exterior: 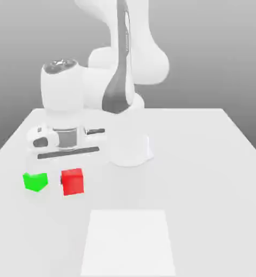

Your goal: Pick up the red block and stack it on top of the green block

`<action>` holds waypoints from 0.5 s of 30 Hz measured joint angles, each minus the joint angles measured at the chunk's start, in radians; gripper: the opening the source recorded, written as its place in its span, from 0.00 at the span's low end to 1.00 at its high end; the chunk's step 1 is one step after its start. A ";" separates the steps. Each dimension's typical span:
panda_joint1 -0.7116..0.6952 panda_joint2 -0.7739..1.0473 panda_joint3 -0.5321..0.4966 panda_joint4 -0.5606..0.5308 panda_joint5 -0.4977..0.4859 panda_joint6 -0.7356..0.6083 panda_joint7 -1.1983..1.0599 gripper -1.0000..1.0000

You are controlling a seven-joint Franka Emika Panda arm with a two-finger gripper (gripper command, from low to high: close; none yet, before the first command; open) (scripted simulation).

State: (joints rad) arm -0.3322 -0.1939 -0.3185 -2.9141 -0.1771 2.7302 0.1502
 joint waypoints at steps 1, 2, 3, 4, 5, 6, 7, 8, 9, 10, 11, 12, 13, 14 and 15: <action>-0.039 -0.012 -0.026 0.000 -0.016 -0.011 -0.005 0.00; -0.078 -0.025 -0.051 -0.001 -0.031 -0.022 -0.011 0.00; -0.116 -0.037 -0.077 -0.001 -0.047 -0.033 -0.016 0.00; -0.155 -0.049 -0.103 -0.002 -0.062 -0.044 -0.023 0.00; -0.194 -0.060 -0.128 -0.002 -0.077 -0.054 -0.029 0.00; -0.233 -0.071 -0.154 -0.003 -0.092 -0.064 -0.035 0.00; -0.250 -0.074 -0.169 -0.003 -0.094 -0.065 -0.042 0.00; -0.255 -0.071 -0.179 -0.003 -0.091 -0.062 -0.049 0.00; -0.254 -0.066 -0.186 -0.003 -0.084 -0.056 -0.056 0.00; -0.250 -0.059 -0.192 -0.003 -0.075 -0.048 -0.062 0.00; -0.245 -0.052 -0.197 -0.003 -0.065 -0.040 -0.069 0.00; -0.239 -0.044 -0.202 -0.003 -0.056 -0.032 -0.076 0.00; -0.232 -0.036 -0.206 -0.002 -0.045 -0.023 -0.083 0.00; -0.226 -0.028 -0.210 -0.002 -0.034 -0.015 -0.090 0.00; -0.218 -0.020 -0.215 -0.002 -0.024 -0.007 -0.097 0.00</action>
State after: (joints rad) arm -0.5505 -0.2135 -0.5337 -2.9162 -0.2009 2.7230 0.0531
